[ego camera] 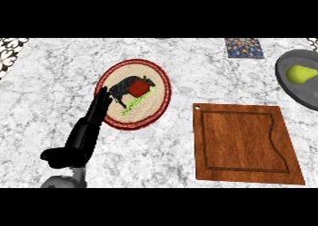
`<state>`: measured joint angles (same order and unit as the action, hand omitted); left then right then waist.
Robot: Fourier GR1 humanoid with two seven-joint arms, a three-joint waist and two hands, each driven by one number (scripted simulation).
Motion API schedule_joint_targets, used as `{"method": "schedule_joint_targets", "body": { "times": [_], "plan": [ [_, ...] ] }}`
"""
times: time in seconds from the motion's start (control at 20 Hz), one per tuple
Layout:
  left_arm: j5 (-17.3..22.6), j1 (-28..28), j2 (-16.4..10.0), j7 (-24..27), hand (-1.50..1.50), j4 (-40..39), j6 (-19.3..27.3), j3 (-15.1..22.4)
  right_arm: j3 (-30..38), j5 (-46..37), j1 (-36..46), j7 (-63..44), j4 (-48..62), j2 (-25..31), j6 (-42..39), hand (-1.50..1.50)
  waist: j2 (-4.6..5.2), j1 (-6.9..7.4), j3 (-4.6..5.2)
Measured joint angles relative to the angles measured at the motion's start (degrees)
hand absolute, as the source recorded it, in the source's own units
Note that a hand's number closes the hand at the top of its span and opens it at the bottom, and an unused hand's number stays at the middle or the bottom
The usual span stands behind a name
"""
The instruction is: Pick the pear from the cutting board and place it in the pan
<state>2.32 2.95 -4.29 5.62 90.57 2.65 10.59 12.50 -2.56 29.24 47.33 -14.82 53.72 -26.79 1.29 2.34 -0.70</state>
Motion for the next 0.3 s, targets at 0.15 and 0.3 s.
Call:
{"method": "schedule_joint_targets", "body": {
  "times": [0.15, 0.3],
  "plan": [
    [0.2, -0.3, -0.1, 0.4, 0.0, 0.0, -0.4, -0.2, -0.2, 0.0, -0.5, 0.3, -0.4, 0.7, 0.1, -1.5, -0.04, 0.08, 0.02],
    [0.2, 0.3, -0.2, 0.0, 0.0, 0.0, -0.1, -0.5, -0.4, -0.2, -1.2, 1.7, -0.9, 0.8, 1.8, -1.5, -0.05, 0.02, 0.02]
  ]
}}
